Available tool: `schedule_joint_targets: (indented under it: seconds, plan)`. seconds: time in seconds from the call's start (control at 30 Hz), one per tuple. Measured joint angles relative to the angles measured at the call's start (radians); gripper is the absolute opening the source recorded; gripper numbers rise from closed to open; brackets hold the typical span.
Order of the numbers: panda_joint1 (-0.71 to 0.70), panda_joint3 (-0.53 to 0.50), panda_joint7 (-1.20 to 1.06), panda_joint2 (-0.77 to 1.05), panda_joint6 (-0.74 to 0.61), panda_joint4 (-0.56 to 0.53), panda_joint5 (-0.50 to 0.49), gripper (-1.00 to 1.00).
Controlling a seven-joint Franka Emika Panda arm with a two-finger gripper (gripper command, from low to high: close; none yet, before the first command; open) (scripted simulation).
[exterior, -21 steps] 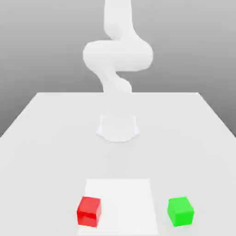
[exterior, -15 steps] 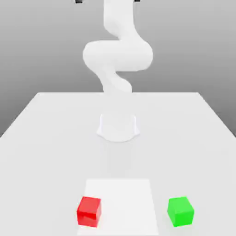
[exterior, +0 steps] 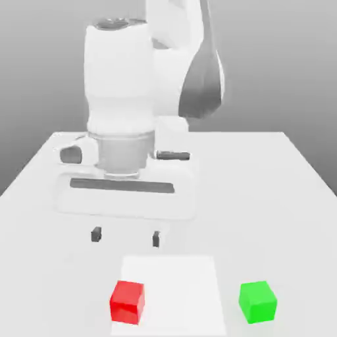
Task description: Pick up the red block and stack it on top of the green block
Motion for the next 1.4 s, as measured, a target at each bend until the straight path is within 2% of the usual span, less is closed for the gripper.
schedule_joint_targets:
  seconds: [0.23,0.27,0.5,0.67,1.1,1.27,1.3,1.4]
  plan:
    - [-0.024,0.018,-0.024,0.254,0.170,-0.004,0.033,0.00]
    - [-0.029,0.024,-0.028,0.284,0.195,0.001,0.039,-1.00]
    - [-0.031,0.026,-0.026,0.288,0.198,0.001,0.037,-1.00]
    - [-0.021,0.011,0.000,0.133,0.068,-0.023,0.002,-1.00]
    - [0.254,0.224,0.223,0.041,-0.055,0.007,-0.053,-1.00]
    - [0.281,0.212,0.278,0.180,0.074,0.016,-0.111,-1.00]
    - [0.286,0.207,0.284,0.201,0.094,0.017,-0.118,1.00]
    - [0.286,0.207,0.284,0.201,0.094,0.017,-0.118,1.00]
